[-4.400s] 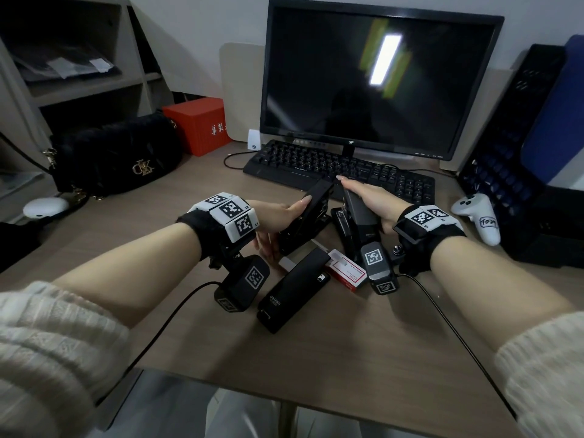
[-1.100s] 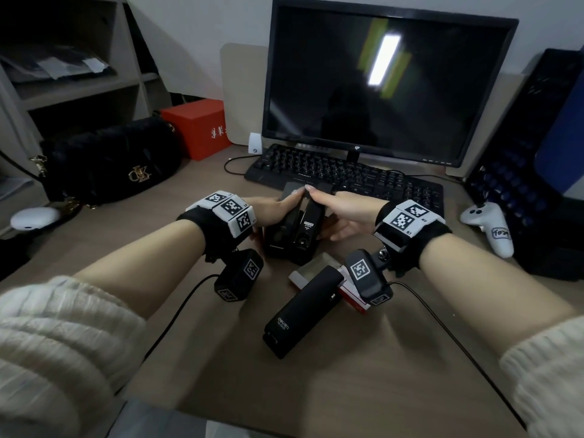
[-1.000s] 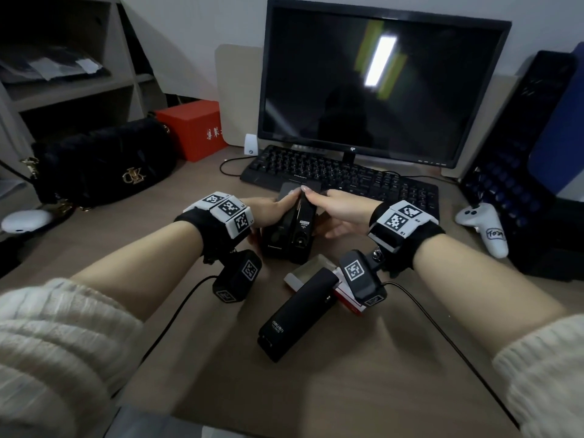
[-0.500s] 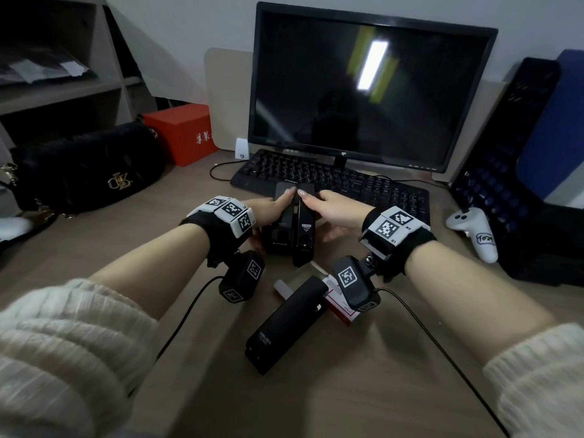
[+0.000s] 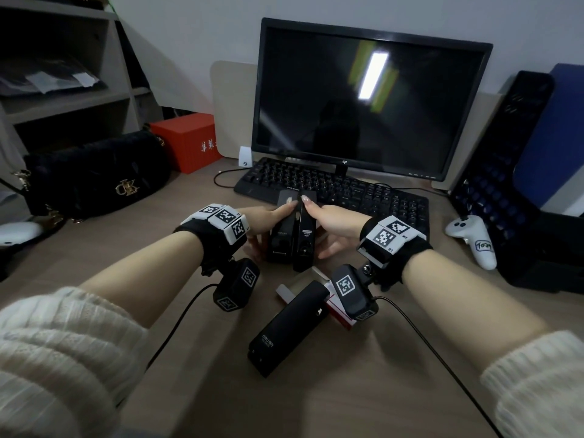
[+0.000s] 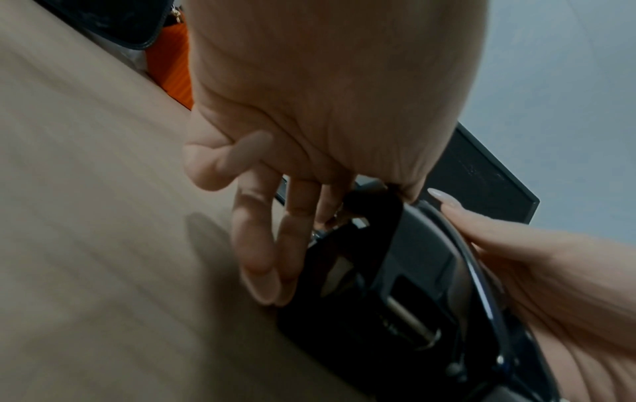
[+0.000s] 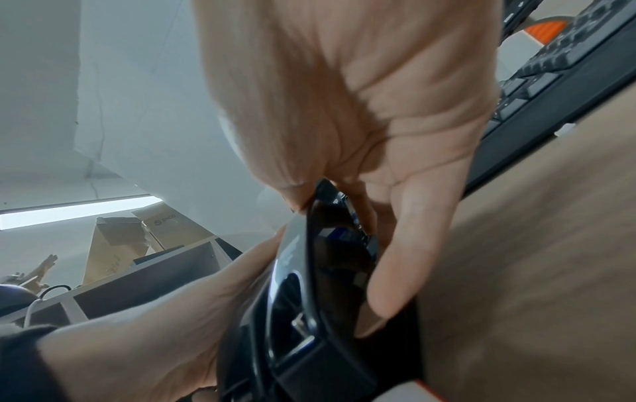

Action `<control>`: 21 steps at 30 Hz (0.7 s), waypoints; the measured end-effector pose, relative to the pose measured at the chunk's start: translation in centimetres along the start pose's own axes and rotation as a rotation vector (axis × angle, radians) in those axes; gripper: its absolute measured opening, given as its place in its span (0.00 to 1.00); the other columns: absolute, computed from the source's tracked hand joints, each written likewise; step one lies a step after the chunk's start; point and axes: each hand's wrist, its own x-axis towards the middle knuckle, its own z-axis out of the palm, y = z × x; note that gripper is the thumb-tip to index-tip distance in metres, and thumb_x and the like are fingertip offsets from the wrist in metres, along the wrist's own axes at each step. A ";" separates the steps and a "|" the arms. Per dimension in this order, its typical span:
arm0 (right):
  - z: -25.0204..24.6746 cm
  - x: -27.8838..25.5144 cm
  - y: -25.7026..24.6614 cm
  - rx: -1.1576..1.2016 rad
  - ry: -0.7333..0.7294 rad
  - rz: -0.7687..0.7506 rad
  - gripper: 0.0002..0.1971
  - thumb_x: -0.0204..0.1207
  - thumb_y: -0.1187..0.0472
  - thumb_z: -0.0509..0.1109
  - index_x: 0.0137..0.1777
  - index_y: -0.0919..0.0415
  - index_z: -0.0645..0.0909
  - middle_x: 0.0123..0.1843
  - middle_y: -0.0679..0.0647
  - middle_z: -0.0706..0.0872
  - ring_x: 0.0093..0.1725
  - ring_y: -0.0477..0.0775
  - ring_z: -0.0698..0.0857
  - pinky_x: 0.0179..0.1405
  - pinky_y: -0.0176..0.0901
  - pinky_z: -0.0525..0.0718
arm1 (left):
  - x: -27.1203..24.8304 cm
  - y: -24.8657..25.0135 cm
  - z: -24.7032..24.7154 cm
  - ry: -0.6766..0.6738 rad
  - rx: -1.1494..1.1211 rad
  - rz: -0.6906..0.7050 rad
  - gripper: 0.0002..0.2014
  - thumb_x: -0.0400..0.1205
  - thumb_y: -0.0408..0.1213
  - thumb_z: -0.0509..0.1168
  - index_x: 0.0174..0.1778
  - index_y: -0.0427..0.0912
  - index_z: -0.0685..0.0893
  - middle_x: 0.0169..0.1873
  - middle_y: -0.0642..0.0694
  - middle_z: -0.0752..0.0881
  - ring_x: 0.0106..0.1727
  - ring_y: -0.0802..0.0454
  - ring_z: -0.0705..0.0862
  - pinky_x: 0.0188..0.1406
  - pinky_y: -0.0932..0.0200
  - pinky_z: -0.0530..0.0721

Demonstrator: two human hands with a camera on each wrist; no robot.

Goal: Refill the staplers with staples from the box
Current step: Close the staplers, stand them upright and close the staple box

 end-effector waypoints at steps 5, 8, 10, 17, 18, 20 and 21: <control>0.3 0.3 -0.3 -0.003 -0.018 0.001 0.39 0.80 0.32 0.52 0.72 0.67 0.74 0.63 0.66 0.85 0.58 0.66 0.87 0.38 0.52 0.90 | -0.6 0.3 0.3 0.019 -0.027 0.045 0.39 0.84 0.66 0.35 0.76 0.41 0.72 0.51 0.37 0.84 0.30 0.46 0.84 0.08 0.69 0.73; 0.3 0.4 -0.3 -0.005 -0.027 -0.022 0.38 0.81 0.33 0.51 0.71 0.68 0.74 0.61 0.66 0.86 0.54 0.64 0.89 0.34 0.48 0.89 | -0.2 0.1 0.5 0.036 -0.011 0.069 0.39 0.84 0.66 0.34 0.76 0.43 0.72 0.50 0.38 0.86 0.28 0.47 0.85 0.10 0.69 0.73; 0.2 0.5 -0.3 -0.014 -0.028 -0.025 0.38 0.81 0.33 0.50 0.71 0.68 0.74 0.61 0.66 0.86 0.55 0.64 0.89 0.32 0.47 0.88 | 0.0 0.0 0.4 0.032 -0.012 0.061 0.40 0.83 0.68 0.33 0.74 0.44 0.74 0.47 0.38 0.87 0.27 0.47 0.86 0.12 0.69 0.75; 0.3 0.7 0.3 0.028 0.005 -0.059 0.39 0.81 0.32 0.50 0.70 0.68 0.75 0.61 0.65 0.87 0.55 0.61 0.89 0.31 0.44 0.89 | 0.7 -0.2 0.6 0.066 -0.066 0.058 0.39 0.83 0.69 0.34 0.76 0.47 0.71 0.45 0.37 0.85 0.28 0.45 0.85 0.14 0.68 0.77; 0.4 0.8 0.4 0.033 0.026 -0.063 0.40 0.80 0.31 0.50 0.72 0.68 0.74 0.63 0.65 0.86 0.56 0.61 0.88 0.30 0.44 0.88 | 0.5 -0.2 0.7 0.068 -0.093 0.070 0.39 0.81 0.70 0.34 0.74 0.48 0.71 0.48 0.37 0.85 0.31 0.44 0.86 0.18 0.66 0.81; 0.7 0.9 0.6 0.036 0.076 -0.070 0.40 0.80 0.31 0.49 0.75 0.66 0.70 0.69 0.65 0.81 0.61 0.62 0.86 0.29 0.45 0.89 | 0.2 -0.4 1.0 0.072 -0.148 0.084 0.44 0.77 0.75 0.36 0.74 0.46 0.71 0.58 0.38 0.85 0.45 0.42 0.89 0.40 0.54 0.90; 0.8 0.8 0.7 0.036 0.098 -0.068 0.40 0.80 0.31 0.49 0.76 0.65 0.68 0.71 0.64 0.79 0.62 0.63 0.85 0.29 0.46 0.90 | 0.0 -0.5 1.1 0.085 -0.154 0.085 0.44 0.77 0.75 0.37 0.77 0.46 0.69 0.64 0.39 0.83 0.54 0.40 0.88 0.52 0.48 0.89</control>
